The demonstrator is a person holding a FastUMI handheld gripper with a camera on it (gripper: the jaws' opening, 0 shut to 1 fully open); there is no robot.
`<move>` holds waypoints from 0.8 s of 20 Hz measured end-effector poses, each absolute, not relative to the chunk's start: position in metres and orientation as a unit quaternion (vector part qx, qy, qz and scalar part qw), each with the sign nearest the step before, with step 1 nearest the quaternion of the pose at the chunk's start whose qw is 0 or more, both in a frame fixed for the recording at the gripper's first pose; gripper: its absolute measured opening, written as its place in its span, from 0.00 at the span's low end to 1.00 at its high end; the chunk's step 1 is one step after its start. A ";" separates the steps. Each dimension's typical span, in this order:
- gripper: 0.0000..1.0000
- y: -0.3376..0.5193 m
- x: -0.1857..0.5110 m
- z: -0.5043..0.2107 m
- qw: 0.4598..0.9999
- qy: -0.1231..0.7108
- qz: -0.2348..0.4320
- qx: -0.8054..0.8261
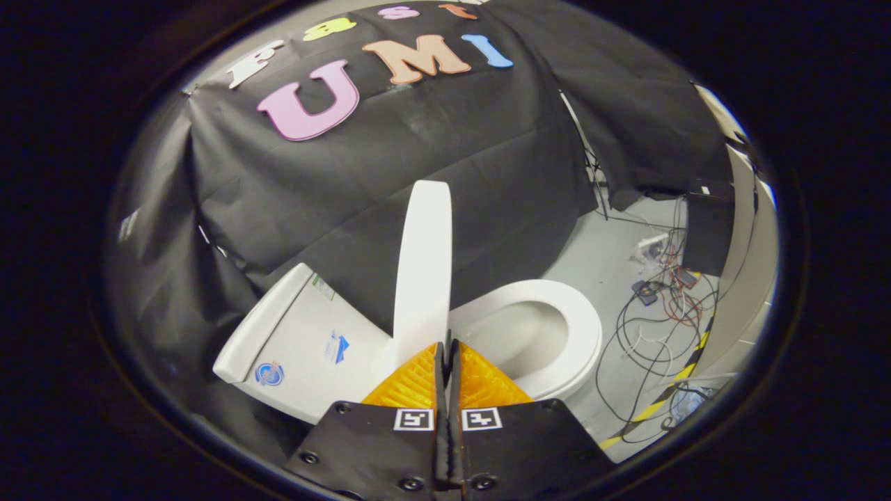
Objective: Open the toilet lid.
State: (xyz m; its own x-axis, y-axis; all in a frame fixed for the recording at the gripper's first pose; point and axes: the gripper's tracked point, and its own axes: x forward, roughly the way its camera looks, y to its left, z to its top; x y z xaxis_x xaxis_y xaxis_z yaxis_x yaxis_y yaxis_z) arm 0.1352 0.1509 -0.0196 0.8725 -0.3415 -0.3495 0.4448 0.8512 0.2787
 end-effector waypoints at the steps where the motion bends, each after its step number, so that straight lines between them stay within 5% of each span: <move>1: 0.01 0.156 0.137 -0.016 0.954 0.141 -0.203 0.172; 16: 0.01 0.198 0.150 0.005 0.970 0.129 -0.176 0.106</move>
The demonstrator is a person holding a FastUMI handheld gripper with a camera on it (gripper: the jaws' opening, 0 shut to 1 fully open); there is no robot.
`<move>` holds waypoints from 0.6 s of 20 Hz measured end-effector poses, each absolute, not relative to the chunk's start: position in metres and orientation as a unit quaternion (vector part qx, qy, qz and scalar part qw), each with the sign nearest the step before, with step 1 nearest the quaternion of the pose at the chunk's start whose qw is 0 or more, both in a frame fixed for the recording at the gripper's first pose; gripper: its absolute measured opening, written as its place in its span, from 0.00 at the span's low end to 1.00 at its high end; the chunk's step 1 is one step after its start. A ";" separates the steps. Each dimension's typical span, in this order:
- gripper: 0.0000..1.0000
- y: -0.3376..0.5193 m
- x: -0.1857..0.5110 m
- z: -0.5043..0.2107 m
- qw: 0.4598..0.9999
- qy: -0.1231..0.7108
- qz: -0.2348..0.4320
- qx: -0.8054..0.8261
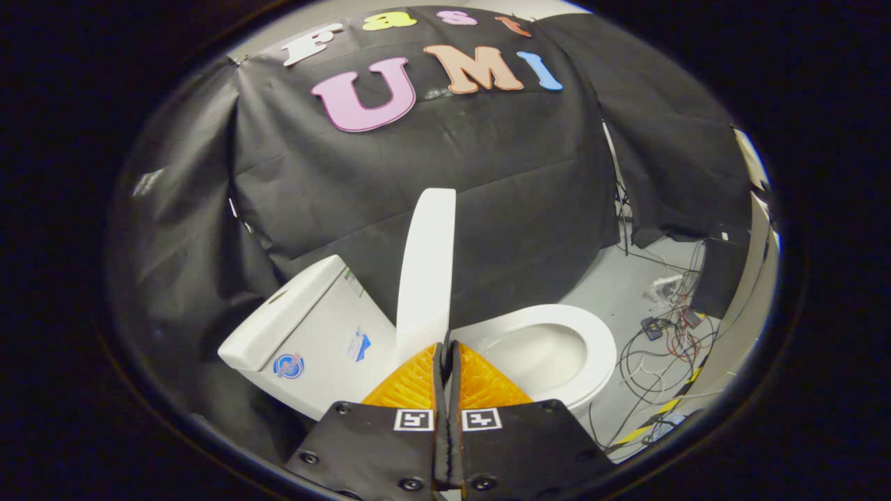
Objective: Open the toilet lid.
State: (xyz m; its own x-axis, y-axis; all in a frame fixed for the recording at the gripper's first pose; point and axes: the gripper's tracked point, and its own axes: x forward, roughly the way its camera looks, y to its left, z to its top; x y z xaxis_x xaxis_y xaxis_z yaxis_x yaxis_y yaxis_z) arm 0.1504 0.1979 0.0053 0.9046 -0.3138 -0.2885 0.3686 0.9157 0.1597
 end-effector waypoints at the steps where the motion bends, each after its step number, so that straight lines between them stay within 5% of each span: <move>1: 0.01 0.201 0.152 0.006 0.971 0.130 -0.174 0.100; 12: 0.01 0.239 0.167 0.017 0.979 0.132 -0.150 0.049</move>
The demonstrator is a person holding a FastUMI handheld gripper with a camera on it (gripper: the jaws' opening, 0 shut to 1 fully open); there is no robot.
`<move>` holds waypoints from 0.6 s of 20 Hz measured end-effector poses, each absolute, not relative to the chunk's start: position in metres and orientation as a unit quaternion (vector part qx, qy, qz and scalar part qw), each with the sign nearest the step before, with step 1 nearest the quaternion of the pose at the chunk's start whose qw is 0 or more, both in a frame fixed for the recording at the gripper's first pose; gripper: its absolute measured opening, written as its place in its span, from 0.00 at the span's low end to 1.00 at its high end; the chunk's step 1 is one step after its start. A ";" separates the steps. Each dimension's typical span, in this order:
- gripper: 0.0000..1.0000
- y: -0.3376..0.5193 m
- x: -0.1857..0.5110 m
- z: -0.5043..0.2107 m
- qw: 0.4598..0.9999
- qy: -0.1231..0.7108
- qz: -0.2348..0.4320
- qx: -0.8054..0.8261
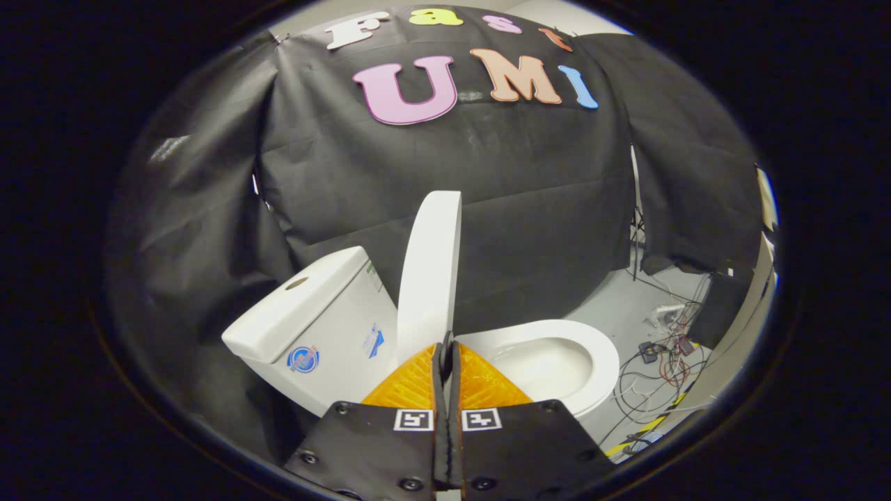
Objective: Open the toilet lid.
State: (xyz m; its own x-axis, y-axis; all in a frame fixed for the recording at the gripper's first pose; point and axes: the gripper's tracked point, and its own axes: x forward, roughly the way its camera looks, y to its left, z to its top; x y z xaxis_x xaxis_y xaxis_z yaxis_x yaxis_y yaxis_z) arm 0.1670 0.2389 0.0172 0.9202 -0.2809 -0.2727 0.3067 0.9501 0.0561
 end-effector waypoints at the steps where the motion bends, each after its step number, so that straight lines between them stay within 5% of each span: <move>1: 0.01 0.244 0.169 0.018 0.979 0.131 -0.147 0.048; 12: 0.00 0.286 0.190 0.023 0.983 0.137 -0.124 -0.002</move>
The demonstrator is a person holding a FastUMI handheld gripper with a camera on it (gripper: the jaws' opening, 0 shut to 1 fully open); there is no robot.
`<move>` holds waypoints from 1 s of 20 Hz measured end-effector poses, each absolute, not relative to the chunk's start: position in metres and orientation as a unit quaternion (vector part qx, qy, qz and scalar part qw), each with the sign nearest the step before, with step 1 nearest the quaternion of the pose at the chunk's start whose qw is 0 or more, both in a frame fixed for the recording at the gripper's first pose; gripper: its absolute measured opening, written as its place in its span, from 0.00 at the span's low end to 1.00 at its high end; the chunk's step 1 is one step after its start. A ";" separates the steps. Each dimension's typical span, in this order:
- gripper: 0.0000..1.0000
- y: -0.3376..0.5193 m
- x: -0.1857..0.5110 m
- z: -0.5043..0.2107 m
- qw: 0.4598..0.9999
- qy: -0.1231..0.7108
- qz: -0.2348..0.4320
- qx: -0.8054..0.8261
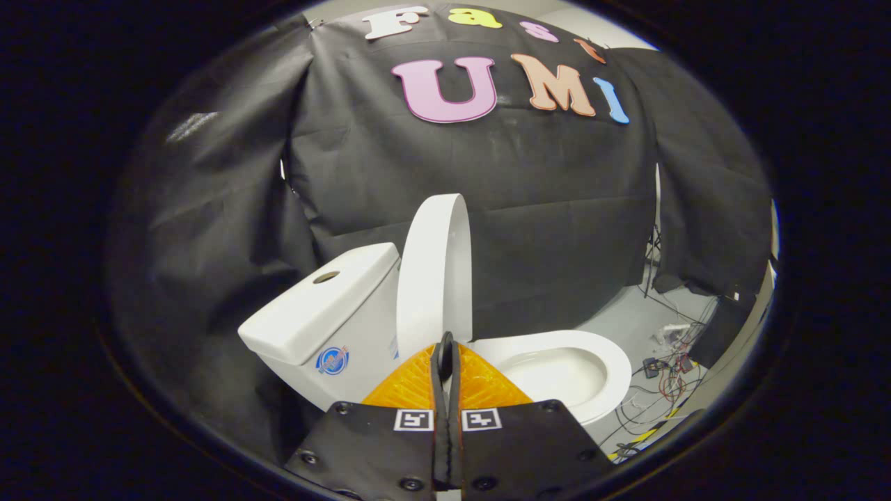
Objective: Open the toilet lid.
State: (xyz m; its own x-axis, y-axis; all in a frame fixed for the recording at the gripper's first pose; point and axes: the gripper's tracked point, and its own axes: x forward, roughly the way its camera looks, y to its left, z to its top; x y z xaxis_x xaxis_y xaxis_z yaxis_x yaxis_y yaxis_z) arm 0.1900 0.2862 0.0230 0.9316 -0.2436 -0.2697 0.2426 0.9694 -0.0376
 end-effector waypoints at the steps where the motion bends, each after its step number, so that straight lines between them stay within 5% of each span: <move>1: 0.01 0.292 0.192 0.023 0.983 0.138 -0.119 -0.009; 20: 0.03 0.365 0.227 0.015 0.984 0.120 -0.073 -0.111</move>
